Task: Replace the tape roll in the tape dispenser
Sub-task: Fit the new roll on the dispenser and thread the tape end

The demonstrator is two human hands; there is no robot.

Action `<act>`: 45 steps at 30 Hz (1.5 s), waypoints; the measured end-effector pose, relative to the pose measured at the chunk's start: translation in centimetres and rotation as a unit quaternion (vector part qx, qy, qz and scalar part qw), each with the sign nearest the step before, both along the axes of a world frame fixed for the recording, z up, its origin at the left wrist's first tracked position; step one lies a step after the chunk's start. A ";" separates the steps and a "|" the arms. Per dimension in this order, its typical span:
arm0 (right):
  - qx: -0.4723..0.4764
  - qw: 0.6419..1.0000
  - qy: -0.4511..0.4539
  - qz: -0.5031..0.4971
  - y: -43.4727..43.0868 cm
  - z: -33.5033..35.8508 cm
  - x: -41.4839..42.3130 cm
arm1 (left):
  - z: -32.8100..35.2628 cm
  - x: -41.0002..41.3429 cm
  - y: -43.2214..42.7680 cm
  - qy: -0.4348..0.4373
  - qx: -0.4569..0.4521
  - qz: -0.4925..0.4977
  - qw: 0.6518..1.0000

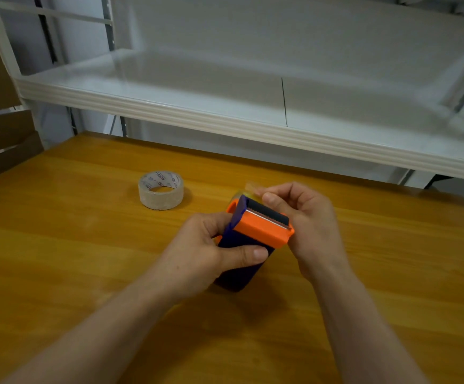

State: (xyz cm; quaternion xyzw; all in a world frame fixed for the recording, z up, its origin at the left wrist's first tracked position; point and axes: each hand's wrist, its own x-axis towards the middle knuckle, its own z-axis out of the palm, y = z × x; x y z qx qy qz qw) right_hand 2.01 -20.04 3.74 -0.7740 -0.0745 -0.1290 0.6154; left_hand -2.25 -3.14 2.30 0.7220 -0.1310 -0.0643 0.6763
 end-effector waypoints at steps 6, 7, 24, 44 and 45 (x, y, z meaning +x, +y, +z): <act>0.046 0.998 0.044 0.019 -0.3 0.1 0.1 | -0.2 -0.1 -0.2 -0.002 -0.014 -0.003 1.000; 0.057 0.997 0.051 0.023 -0.4 0.2 0.0 | -0.2 -0.1 -0.2 -0.004 -0.017 -0.003 1.000; 0.039 0.999 -0.014 0.034 1.7 0.8 2.0 | -0.3 0.8 0.6 -0.038 -0.089 0.013 0.995; 0.040 0.993 -0.020 0.107 2.2 4.8 2.4 | -0.6 1.2 0.9 -0.118 -0.078 0.094 0.985; 0.042 0.994 -0.027 0.101 2.2 5.0 2.3 | -0.6 1.2 0.8 -0.128 -0.077 0.092 0.984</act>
